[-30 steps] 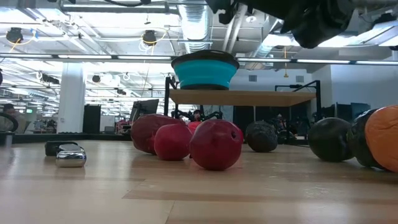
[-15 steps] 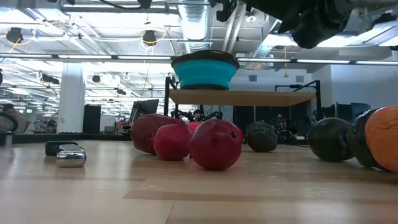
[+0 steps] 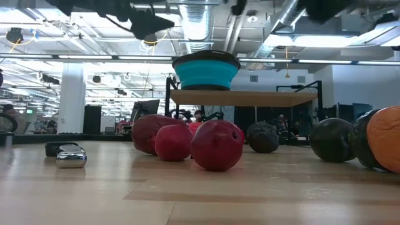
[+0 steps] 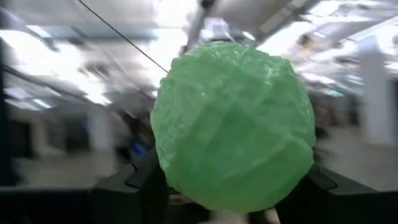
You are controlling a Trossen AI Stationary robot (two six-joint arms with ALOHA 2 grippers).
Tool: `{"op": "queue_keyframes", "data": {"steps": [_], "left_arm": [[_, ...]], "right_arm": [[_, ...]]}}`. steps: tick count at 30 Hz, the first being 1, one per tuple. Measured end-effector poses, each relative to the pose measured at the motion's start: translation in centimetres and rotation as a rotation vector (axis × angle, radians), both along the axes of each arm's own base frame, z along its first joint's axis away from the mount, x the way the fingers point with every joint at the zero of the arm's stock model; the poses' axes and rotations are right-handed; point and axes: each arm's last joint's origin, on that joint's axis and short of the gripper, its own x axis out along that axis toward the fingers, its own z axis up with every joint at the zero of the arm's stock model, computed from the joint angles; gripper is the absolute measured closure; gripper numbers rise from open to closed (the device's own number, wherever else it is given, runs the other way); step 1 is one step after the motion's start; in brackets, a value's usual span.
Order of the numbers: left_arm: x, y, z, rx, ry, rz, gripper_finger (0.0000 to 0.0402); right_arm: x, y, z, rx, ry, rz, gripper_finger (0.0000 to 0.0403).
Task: Pick & Place Fruit
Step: Put the green cabbage into the blue strainer bowl on the shelf
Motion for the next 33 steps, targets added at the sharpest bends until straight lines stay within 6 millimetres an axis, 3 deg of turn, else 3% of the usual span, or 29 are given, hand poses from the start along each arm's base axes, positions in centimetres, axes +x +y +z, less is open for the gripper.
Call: {"op": "queue_keyframes", "data": {"steps": [5,10,13,21,26,33], "left_arm": [[0.0,-0.1,-0.2,-0.005,0.011,0.008,0.0048],[-0.1,-0.3,-0.7,-0.021,0.021,0.012,0.0062],[-0.2,-0.3,-1.3,-0.029,0.031,0.014,0.0070],[-0.3,-0.4,-1.6,-0.047,0.031,0.013,0.0085],[-0.3,-0.5,-1.5,-0.047,0.025,0.006,0.0090],[-0.3,-0.6,-1.5,-0.048,0.018,0.004,0.0092]], "right_arm": [[-2.0,-2.5,4.0,0.061,0.275,-0.219,0.0185],[-3.7,-8.1,7.7,0.225,0.532,-0.336,0.0185],[-3.4,-11.7,8.5,0.300,0.677,-0.344,0.0184],[-0.8,-19.8,8.5,0.401,0.862,-0.252,0.0183],[0.4,-22.5,8.3,0.453,0.961,-0.261,0.0169],[2.2,-24.5,7.5,0.497,1.031,-0.126,0.0143]]}}
